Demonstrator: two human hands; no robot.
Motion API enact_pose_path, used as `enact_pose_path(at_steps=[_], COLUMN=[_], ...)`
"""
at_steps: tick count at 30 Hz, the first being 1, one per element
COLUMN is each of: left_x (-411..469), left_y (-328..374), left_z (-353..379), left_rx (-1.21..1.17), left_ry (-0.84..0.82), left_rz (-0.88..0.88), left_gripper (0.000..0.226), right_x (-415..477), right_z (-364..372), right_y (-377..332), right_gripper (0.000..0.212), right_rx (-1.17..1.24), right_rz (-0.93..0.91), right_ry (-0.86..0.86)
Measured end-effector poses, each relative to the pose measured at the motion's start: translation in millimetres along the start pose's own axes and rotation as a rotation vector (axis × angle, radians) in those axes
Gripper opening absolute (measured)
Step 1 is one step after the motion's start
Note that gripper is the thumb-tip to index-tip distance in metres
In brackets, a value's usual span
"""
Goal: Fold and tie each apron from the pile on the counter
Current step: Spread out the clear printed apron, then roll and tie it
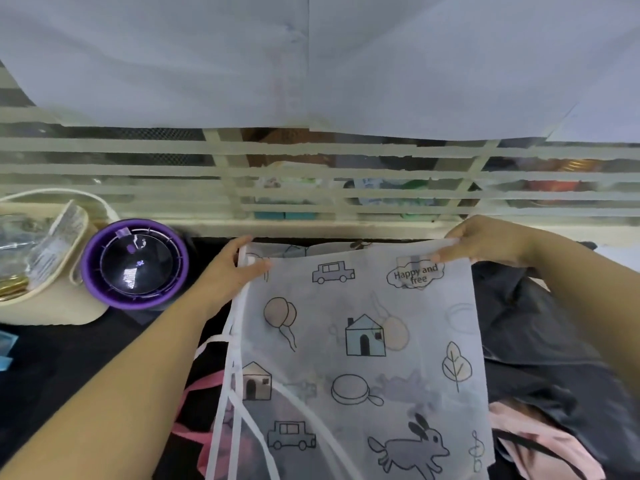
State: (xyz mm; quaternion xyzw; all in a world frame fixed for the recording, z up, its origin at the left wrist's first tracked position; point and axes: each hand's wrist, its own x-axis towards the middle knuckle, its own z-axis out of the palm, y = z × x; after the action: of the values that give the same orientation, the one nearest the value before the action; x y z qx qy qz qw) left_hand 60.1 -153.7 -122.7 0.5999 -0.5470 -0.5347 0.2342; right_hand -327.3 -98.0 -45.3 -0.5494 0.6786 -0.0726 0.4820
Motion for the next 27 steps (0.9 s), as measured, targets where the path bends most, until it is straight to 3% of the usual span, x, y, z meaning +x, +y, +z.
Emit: enact_pose_path(at_steps=[3, 6, 12, 20, 23, 27], left_x=[2.1, 0.7, -5.2, -13.6, -24.2, -37.7], left_y=[1.3, 5.2, 0.0, -5.5, -0.8, 8.1], left_z=[3.9, 4.0, 11.2, 14.1, 17.9, 17.5], left_rx=[0.068, 0.004, -0.237, -0.462, -0.493, -0.425], left_ry=[-0.032, 0.033, 0.095, 0.157, 0.082, -0.064], left_rz=[0.029, 0.063, -0.077, -0.183, -0.103, -0.024], left_gripper=[0.04, 0.024, 0.034, 0.034, 0.019, 0.028], right_x=[-1.1, -0.9, 5.3, 4.5, 2.5, -0.8], right_z=[-3.7, -4.2, 8.2, 19.2, 18.6, 15.2], right_y=[4.2, 7.8, 30.2, 29.0, 30.1, 37.2], right_gripper=[0.07, 0.061, 0.054, 0.05, 0.051, 0.051], right_rx=[-0.155, -0.158, -0.024, -0.002, 0.021, 0.082], right_rz=[0.006, -0.027, -0.057, -0.213, -0.239, -0.24], right_ry=[0.097, 0.256, 0.536, 0.635, 0.644, 0.617])
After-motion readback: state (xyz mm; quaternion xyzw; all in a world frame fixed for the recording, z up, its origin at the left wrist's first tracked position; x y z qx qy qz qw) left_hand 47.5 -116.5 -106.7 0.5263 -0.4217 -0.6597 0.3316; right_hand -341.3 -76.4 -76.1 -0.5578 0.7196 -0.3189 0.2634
